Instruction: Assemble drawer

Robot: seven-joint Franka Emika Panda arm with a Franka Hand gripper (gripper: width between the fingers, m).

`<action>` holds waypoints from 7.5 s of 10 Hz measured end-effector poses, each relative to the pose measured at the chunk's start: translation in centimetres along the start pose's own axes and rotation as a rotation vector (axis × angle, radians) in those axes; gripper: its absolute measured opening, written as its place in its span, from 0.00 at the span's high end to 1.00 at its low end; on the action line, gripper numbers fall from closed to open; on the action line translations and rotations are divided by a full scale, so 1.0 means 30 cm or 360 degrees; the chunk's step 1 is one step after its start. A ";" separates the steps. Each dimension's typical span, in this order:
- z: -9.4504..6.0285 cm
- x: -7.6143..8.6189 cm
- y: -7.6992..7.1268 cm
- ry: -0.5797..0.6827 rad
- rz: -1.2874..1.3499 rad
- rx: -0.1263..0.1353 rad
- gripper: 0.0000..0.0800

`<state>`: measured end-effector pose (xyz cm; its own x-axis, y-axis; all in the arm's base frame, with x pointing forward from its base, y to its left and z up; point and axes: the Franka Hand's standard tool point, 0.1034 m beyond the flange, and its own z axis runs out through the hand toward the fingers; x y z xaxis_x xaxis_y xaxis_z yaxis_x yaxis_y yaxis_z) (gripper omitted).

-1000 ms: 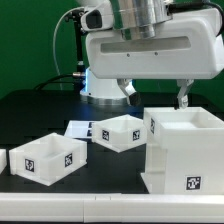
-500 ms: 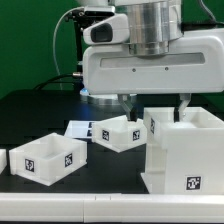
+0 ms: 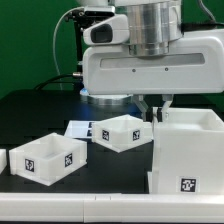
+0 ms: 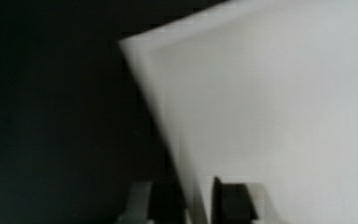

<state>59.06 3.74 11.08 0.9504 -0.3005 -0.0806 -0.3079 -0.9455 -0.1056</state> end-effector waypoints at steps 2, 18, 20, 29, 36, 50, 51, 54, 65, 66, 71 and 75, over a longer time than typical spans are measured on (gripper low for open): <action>0.002 0.004 -0.006 0.0021 -0.0089 -0.0016 0.93; -0.198 0.056 0.123 0.0083 -0.0371 -0.0065 0.20; -0.181 0.044 0.099 0.0071 -0.0386 -0.0065 0.19; -0.077 -0.027 0.327 0.0196 -0.0956 -0.0067 0.19; 0.033 -0.137 0.623 0.0282 -0.1735 -0.0124 0.19; 0.132 -0.162 0.576 0.0219 -0.1959 -0.0252 0.19; 0.133 -0.165 0.547 0.0183 -0.1920 -0.0216 0.19; 0.136 -0.169 0.532 0.0169 -0.1876 -0.0204 0.19; 0.256 -0.215 0.656 0.0046 -0.1833 -0.0137 0.19; 0.256 -0.215 0.656 0.0046 -0.1833 -0.0137 0.35; 0.256 -0.215 0.657 0.0046 -0.1831 -0.0138 0.91; 0.234 -0.198 0.637 0.0057 -0.1963 -0.0151 0.95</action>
Offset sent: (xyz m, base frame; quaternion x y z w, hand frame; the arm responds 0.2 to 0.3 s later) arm 0.0122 0.0142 -0.0066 0.0057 0.0578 -0.0641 0.9963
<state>47.22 -11.68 2.59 0.6039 0.7955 0.0490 0.7969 -0.6038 -0.0193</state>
